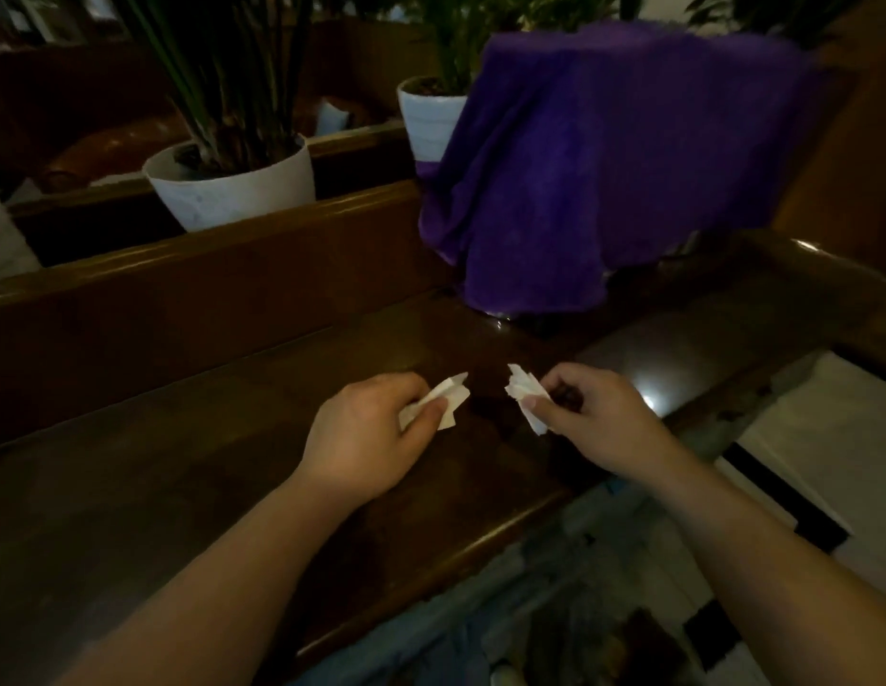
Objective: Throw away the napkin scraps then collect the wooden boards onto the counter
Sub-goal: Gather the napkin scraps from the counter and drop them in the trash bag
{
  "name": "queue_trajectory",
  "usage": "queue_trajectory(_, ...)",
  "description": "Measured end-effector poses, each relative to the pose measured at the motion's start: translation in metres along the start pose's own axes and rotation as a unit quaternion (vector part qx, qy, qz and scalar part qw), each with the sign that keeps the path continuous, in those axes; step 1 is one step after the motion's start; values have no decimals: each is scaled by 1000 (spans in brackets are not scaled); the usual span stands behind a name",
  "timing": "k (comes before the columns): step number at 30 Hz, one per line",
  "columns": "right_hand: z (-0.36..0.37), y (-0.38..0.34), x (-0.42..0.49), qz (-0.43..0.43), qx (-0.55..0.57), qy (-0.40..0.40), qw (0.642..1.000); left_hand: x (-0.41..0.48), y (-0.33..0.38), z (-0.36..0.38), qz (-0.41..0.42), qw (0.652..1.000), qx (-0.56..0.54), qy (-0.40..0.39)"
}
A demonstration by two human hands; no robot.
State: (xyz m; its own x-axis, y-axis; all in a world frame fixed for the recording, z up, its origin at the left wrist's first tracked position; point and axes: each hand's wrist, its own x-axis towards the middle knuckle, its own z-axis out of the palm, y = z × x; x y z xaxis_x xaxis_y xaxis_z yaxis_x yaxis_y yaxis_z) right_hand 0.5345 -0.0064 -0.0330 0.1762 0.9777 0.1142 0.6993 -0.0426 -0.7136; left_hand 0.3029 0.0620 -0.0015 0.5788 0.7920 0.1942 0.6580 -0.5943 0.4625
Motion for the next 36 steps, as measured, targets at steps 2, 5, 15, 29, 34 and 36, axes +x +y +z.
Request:
queue_trajectory(2, 1, -2, -31, 32, 29, 41, 998, -13, 9, -5, 23, 999, -46, -12)
queue_trajectory(5, 6, -1, -79, 93, 62, 88, 990, -32, 18, 1, 56, 994, -85, -28)
queue_trajectory(15, -15, 27, -250, 250, 81, 198, 944, -64, 74, 69, 160, 968, -156, -114)
queue_trajectory(29, -56, 168, -340, 326, 166, 213, 906, -66, 172, 222, 158, 957, -92, -224)
queue_trajectory(34, -81, 246, -364, 379, 159, 143, 901, -72, 183, 297, 75, 956, -16, -285)
queue_trajectory(36, -86, 277, -366, 386, 152, 116, 903, -67, 193, 322, 32, 956, 1, -293)
